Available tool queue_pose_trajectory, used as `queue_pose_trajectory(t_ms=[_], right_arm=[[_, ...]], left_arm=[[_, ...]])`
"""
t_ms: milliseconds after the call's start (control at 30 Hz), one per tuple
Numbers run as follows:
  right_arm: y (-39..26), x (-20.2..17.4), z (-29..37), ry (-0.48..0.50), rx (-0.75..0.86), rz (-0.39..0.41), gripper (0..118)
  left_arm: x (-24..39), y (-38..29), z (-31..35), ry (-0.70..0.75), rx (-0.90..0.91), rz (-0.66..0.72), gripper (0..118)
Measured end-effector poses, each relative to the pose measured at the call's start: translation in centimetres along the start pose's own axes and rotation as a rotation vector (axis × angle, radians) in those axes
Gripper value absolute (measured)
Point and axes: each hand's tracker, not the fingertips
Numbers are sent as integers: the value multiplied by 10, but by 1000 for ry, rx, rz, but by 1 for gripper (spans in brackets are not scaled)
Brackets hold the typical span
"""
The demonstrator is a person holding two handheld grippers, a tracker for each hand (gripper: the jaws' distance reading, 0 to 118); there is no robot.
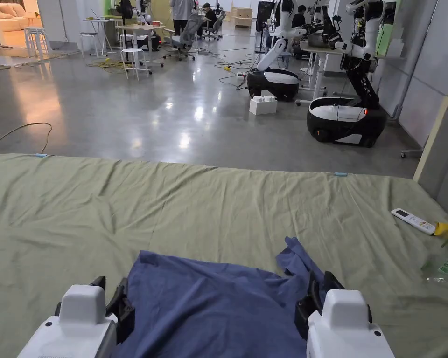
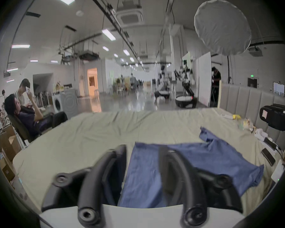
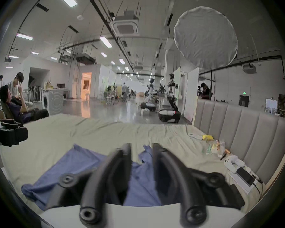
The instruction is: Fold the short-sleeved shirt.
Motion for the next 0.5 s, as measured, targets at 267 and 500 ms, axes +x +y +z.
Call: queue_pose_trajectory(t_ms=[267,500], right_arm=[[-2,0,4,-4,53,-48,1],[-17,6,-13,8,-8,-42,1]], left_arm=[[1,10,23,38,68,31,0],[-19,-1,-33,20,-131,44,0]])
